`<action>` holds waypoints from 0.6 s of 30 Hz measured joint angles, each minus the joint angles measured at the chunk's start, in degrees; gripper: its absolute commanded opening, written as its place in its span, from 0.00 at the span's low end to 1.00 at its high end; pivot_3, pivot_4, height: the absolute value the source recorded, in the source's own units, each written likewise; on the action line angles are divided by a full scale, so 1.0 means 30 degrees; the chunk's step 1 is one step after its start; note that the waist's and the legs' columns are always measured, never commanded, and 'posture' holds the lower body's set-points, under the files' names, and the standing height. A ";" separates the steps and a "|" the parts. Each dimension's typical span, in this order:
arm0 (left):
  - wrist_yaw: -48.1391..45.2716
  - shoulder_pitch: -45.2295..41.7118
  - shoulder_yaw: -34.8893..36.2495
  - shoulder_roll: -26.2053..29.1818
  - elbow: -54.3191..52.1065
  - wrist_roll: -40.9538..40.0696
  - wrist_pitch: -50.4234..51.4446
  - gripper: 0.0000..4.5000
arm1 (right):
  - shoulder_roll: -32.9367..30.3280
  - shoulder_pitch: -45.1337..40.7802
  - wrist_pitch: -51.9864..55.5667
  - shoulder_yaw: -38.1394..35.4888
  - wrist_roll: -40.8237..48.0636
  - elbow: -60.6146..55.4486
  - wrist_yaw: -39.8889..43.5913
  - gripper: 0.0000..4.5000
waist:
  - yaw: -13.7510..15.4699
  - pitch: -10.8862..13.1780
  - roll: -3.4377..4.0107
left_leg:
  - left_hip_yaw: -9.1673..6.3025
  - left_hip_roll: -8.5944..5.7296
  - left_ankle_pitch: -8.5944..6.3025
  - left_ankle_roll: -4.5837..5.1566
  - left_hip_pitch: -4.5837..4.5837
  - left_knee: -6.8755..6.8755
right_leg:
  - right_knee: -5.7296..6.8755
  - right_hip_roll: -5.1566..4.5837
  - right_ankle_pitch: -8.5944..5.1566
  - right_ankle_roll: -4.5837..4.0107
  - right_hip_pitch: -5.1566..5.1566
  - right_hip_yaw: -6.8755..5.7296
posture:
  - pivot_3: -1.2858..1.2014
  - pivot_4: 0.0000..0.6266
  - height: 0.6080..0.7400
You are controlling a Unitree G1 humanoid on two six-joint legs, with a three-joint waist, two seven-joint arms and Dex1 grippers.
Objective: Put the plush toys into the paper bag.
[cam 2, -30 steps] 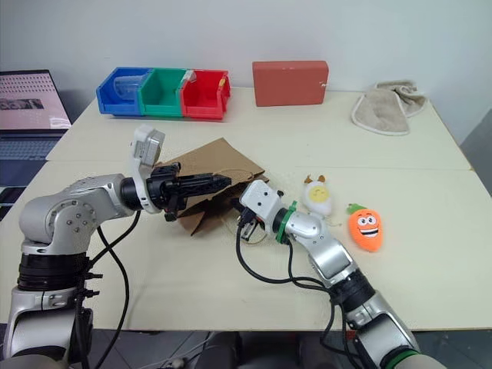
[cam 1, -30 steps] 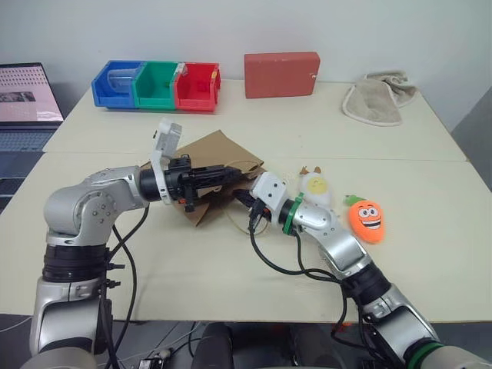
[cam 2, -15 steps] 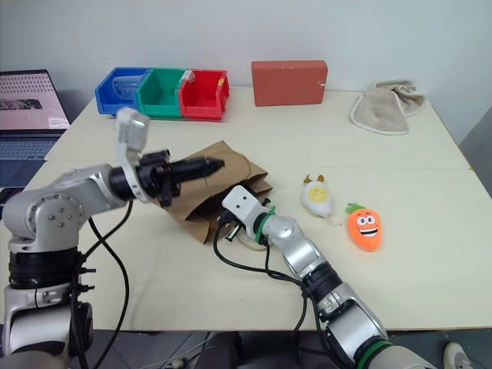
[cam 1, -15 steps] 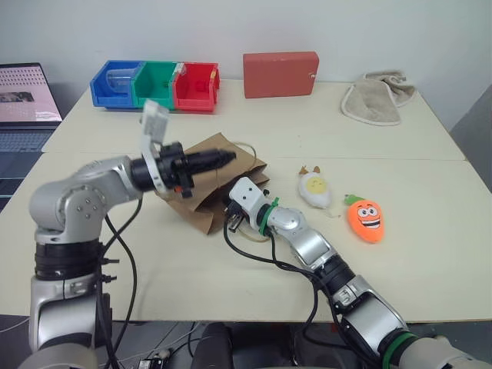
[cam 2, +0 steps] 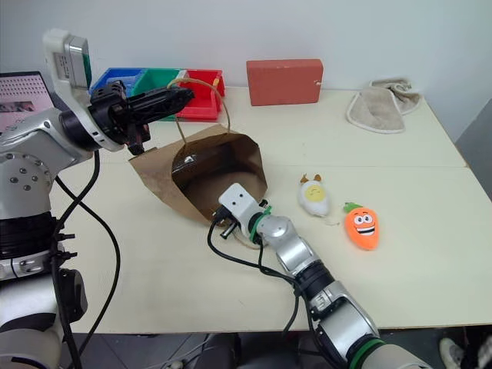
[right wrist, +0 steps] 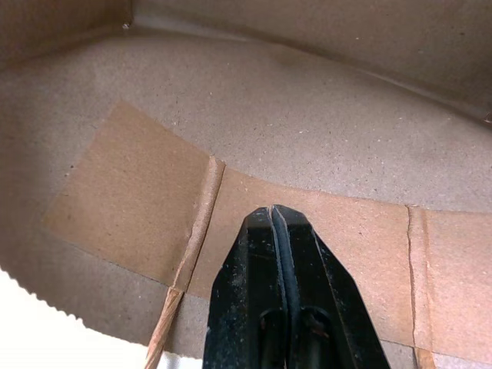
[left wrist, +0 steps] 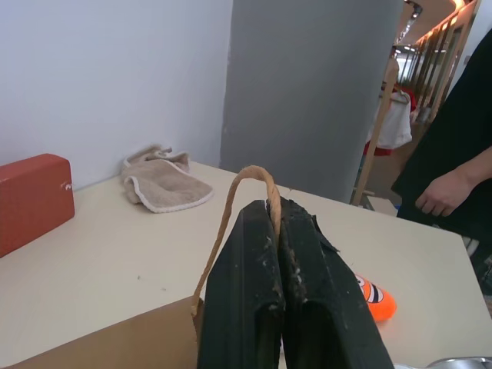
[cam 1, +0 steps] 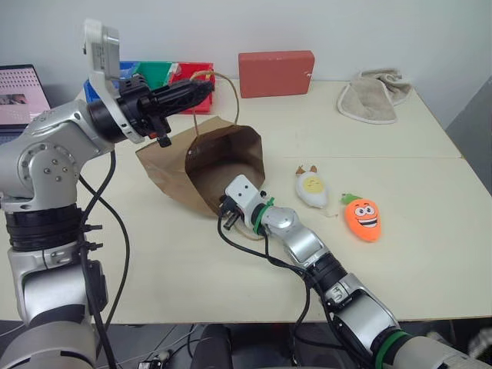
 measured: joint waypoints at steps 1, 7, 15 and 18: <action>-0.0161 0.0432 -0.0175 -0.0007 -0.0202 0.0044 -0.0023 0.00 | -0.0001 0.0016 0.0044 -0.0117 0.0139 -0.0222 0.0086 0.00 | -0.0011 0.0002 0.0003 | 0.0000 0.0001 0.0000 0.0000 -0.0001 -0.0001 | 0.0002 0.0000 0.0000 0.0000 -0.0004 0.0001 | 0.52 0.24 1.00; -0.0751 0.1841 -0.1101 -0.0125 -0.0826 0.0408 -0.0371 0.00 | -0.0496 0.0346 0.1552 -0.0756 0.1451 -0.4084 0.1461 0.09 | 0.0009 0.0003 0.0002 | -0.0007 0.0001 0.0000 -0.0001 -0.0023 -0.0003 | -0.0004 0.0000 0.0000 0.0001 -0.0018 -0.0004 | 0.52 0.24 1.00; -0.1209 0.2949 -0.1934 -0.0678 -0.1361 0.0951 -0.1184 0.00 | -0.5129 0.2655 0.6246 -0.0869 0.3484 -1.2556 0.4789 0.67 | 0.0063 0.0004 0.0003 | -0.0004 -0.0003 0.0000 0.0000 -0.0028 -0.0012 | -0.0018 -0.0003 -0.0002 0.0002 -0.0016 -0.0002 | 0.52 0.24 1.00; -0.1330 0.3117 -0.2359 -0.0762 -0.1383 0.1194 -0.1405 0.00 | -0.6887 0.2792 0.7736 -0.1718 0.4590 -1.5196 0.5714 0.89 | 0.0057 0.0005 0.0003 | -0.0003 -0.0002 0.0000 0.0001 -0.0027 -0.0014 | -0.0019 -0.0002 -0.0004 0.0001 -0.0016 0.0000 | 0.52 0.24 1.00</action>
